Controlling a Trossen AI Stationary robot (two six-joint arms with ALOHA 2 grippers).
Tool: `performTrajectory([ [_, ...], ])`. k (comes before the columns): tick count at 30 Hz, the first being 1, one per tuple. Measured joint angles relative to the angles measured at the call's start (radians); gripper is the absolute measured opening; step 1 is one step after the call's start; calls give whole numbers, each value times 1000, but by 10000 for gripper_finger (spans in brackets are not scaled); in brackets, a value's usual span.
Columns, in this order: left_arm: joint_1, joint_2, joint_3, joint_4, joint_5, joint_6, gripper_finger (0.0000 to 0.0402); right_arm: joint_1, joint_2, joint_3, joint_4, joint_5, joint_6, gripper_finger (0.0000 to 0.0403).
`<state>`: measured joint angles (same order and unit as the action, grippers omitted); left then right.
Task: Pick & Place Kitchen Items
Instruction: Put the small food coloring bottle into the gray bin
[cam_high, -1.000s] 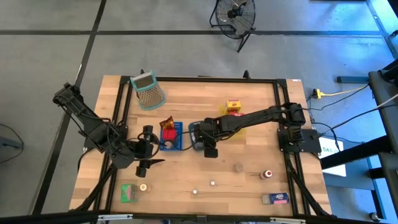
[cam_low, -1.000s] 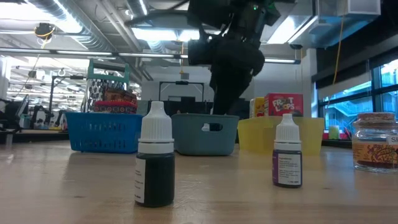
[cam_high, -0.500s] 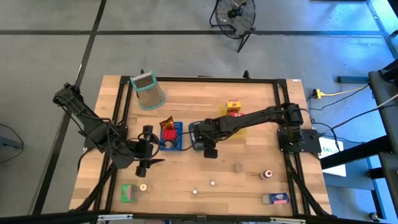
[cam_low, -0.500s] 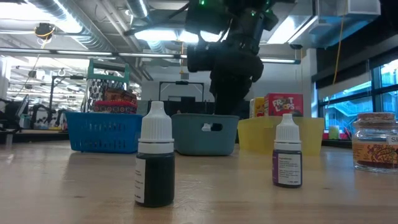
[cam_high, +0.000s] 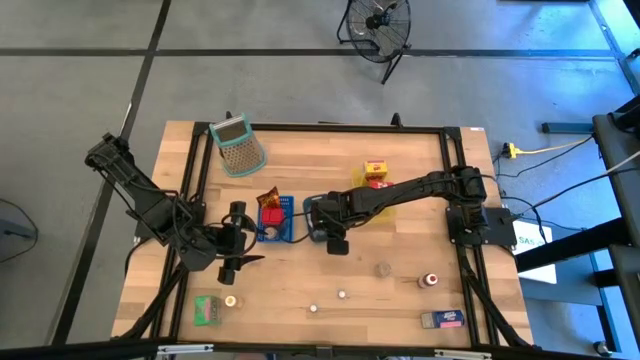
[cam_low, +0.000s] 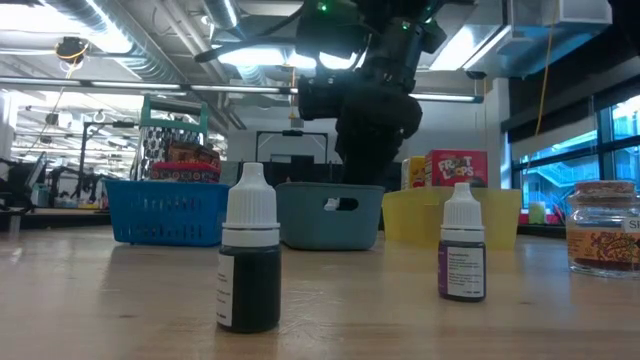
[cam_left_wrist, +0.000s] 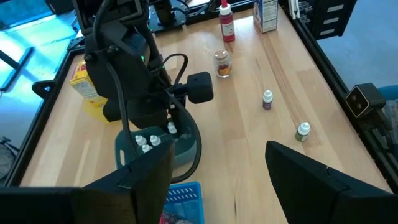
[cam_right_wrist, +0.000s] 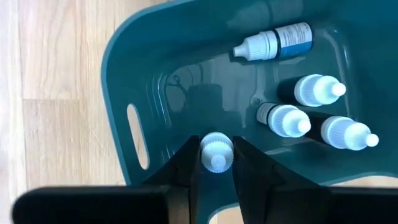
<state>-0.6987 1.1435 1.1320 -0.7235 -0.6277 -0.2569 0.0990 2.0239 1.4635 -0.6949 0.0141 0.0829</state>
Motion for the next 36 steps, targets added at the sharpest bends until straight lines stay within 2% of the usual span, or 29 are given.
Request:
performTrajectory([
  [31,0,0,0,0,0,8,249,-1,0,-18,19,-3,41,74],
  [36,0,0,0,0,0,8,249,-2,0,-18,24,-26,47,85],
])
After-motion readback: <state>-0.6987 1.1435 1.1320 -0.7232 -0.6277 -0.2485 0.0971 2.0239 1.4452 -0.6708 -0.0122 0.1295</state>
